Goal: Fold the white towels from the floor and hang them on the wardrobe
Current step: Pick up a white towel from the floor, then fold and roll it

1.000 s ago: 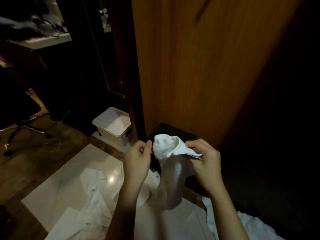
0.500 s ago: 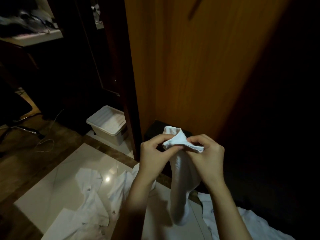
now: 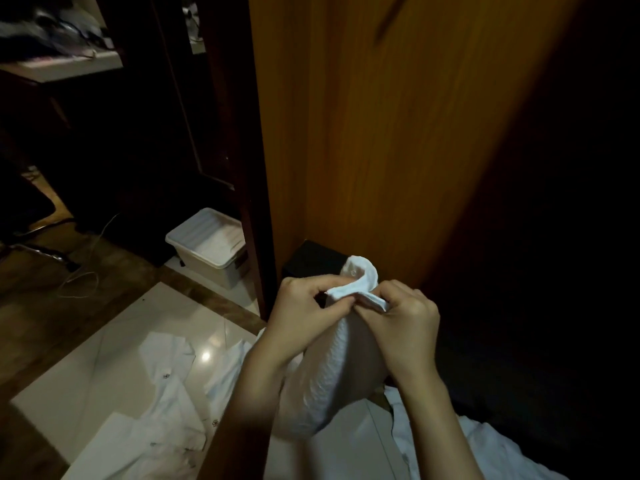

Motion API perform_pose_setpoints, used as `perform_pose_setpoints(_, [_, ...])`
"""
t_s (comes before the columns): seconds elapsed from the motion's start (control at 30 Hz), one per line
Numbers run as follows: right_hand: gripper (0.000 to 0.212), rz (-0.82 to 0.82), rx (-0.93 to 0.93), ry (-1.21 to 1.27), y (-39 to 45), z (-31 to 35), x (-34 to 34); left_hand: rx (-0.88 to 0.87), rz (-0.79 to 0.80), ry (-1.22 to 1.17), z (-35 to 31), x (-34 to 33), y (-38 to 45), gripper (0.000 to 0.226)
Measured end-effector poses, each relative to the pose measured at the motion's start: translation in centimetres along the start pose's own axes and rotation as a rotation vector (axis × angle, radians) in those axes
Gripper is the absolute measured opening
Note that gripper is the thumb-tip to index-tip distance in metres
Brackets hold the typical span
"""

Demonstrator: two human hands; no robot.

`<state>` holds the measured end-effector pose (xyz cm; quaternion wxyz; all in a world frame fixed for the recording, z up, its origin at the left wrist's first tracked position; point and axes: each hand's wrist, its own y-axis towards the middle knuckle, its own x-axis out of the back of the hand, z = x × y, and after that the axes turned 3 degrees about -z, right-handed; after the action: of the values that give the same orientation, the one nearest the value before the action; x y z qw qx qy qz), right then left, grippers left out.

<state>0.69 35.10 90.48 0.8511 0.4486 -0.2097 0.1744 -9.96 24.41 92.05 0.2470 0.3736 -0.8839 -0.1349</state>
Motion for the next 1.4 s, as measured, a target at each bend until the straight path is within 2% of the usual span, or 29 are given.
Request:
perform_pose_setpoints(0.1, [0.034,0.017,0.025,-0.034,-0.4,-0.1,-0.4,-0.029,0.111,0.098,0.3,0.8,0.2,0.029])
perform_pose_setpoints(0.2, [0.037,0.092,0.094,-0.055,-0.3,-0.4,-0.7,0.026,0.118,0.057,0.5,1.4,-0.1,0.029])
perform_pose_setpoints(0.27, [0.037,0.187,0.164,-0.061,-0.2,-0.8,-0.5,0.052,0.112,0.025,0.7,1.8,-0.3,0.031])
perform_pose_setpoints(0.37, [0.044,0.429,0.213,-0.116,0.1,-1.5,0.0,0.064,0.082,-0.004,0.8,2.3,-0.5,0.038])
perform_pose_setpoints(0.5, [0.051,0.606,0.290,-0.370,0.9,-4.0,1.1,0.145,-0.034,-0.077,1.7,3.1,-0.7,0.043])
perform_pose_setpoints(0.57, [0.050,0.644,0.258,-0.505,1.9,-5.2,1.9,0.170,-0.045,-0.072,2.3,3.5,-0.9,0.042])
perform_pose_setpoints(0.67, [0.037,0.614,0.160,-0.610,3.5,-5.6,3.3,0.179,-0.038,-0.031,3.1,4.0,-1.3,0.037])
perform_pose_setpoints(0.73, [0.033,0.590,0.214,-0.632,4.3,-5.6,3.5,0.183,-0.045,-0.002,3.2,4.0,-1.4,0.034])
perform_pose_setpoints(0.83, [0.031,0.581,0.248,-0.517,4.6,-5.5,3.5,0.199,-0.071,0.075,3.5,4.3,-1.3,0.028])
perform_pose_setpoints(1.03, [0.009,0.573,-0.058,0.181,3.1,-5.5,2.4,0.185,-0.097,0.354,4.9,5.5,-1.3,0.020])
perform_pose_setpoints(1.1, [0.022,0.578,-0.132,0.287,2.8,-5.3,2.1,0.182,-0.074,0.317,4.9,5.7,-1.4,0.022])
perform_pose_setpoints(1.17, [0.045,0.669,-0.202,0.316,3.1,-5.3,1.9,0.192,-0.031,0.232,4.9,5.9,-1.4,0.025])
perform_pose_setpoints(1.2, [0.049,0.758,-0.215,0.290,3.4,-5.2,1.9,0.199,-0.010,0.203,5.0,6.0,-1.5,0.027])
perform_pose_setpoints(1.3, [0.028,1.030,-0.196,0.230,4.1,-5.5,1.7,0.228,0.073,0.164,5.2,6.0,-1.5,0.035])
perform_pose_setpoints(1.4, [0.014,1.153,-0.202,0.365,4.4,-5.6,1.8,0.198,0.140,0.133,5.2,6.3,-1.5,0.039])
